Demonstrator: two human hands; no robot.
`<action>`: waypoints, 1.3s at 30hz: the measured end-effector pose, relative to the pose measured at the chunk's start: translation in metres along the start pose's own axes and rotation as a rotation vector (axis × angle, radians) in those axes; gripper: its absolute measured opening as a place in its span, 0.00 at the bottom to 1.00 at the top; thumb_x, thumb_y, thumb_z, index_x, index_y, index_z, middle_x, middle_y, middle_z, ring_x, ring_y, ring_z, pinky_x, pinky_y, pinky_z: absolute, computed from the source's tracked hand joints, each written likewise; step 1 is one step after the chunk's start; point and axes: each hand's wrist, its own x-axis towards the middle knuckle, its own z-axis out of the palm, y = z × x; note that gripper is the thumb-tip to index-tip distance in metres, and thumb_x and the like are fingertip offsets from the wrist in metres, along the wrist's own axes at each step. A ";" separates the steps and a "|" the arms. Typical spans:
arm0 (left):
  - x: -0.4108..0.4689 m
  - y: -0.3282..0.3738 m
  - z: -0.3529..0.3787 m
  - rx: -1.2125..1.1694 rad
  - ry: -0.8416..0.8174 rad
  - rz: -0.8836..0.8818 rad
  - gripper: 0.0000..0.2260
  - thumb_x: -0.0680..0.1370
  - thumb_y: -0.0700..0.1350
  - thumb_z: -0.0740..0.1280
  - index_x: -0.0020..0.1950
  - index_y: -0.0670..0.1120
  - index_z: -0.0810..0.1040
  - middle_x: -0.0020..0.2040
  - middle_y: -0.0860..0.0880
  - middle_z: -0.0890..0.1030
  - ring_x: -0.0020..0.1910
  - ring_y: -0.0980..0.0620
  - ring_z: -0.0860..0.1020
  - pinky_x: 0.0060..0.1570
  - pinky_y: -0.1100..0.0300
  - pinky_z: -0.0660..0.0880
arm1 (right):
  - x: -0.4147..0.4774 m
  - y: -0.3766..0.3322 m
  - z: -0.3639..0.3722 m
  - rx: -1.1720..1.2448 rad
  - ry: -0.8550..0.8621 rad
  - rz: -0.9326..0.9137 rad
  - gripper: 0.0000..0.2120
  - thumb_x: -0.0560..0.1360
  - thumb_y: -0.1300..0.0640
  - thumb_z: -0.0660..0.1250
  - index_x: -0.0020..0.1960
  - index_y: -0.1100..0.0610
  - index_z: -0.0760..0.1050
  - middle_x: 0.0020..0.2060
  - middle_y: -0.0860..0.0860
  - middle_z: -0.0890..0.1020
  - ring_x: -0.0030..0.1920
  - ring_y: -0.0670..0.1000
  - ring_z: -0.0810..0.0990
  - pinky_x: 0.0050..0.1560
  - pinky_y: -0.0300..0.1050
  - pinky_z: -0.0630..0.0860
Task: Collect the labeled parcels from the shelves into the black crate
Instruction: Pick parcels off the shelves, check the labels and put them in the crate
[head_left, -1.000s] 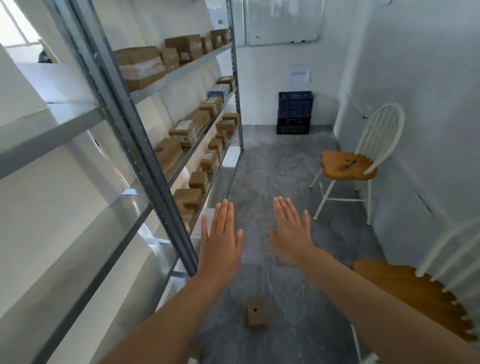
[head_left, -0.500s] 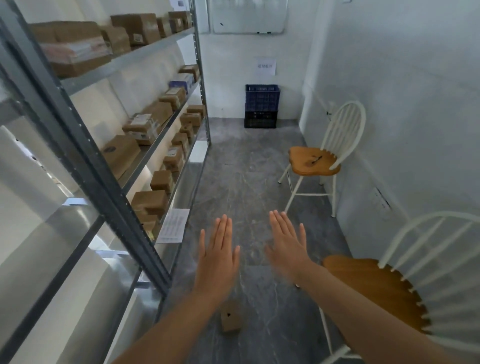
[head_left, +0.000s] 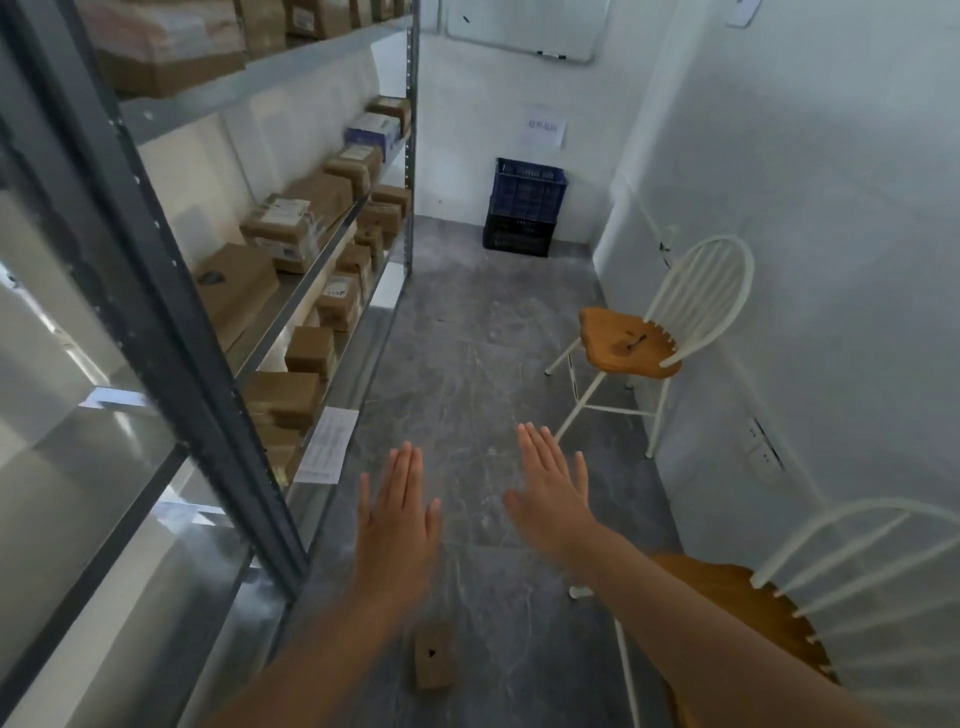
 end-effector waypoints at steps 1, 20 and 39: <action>0.001 -0.006 0.002 -0.021 -0.016 -0.023 0.27 0.83 0.53 0.46 0.81 0.45 0.48 0.81 0.50 0.47 0.79 0.55 0.42 0.77 0.49 0.39 | 0.006 -0.004 0.005 0.000 -0.014 0.004 0.37 0.80 0.53 0.56 0.81 0.52 0.37 0.80 0.45 0.40 0.78 0.45 0.35 0.75 0.58 0.32; -0.075 -0.113 0.131 -0.115 -0.254 -0.544 0.24 0.84 0.47 0.56 0.78 0.40 0.58 0.79 0.43 0.60 0.79 0.47 0.56 0.77 0.47 0.48 | 0.057 0.034 0.189 -0.092 -0.418 0.081 0.36 0.80 0.51 0.58 0.81 0.53 0.42 0.80 0.46 0.44 0.79 0.46 0.40 0.77 0.59 0.38; -0.132 -0.196 0.440 -0.474 -0.510 -0.923 0.19 0.84 0.41 0.55 0.75 0.41 0.66 0.73 0.43 0.70 0.71 0.46 0.69 0.69 0.59 0.61 | 0.124 0.185 0.515 -0.006 -0.782 0.228 0.33 0.81 0.51 0.58 0.81 0.54 0.46 0.80 0.51 0.51 0.80 0.51 0.50 0.78 0.56 0.47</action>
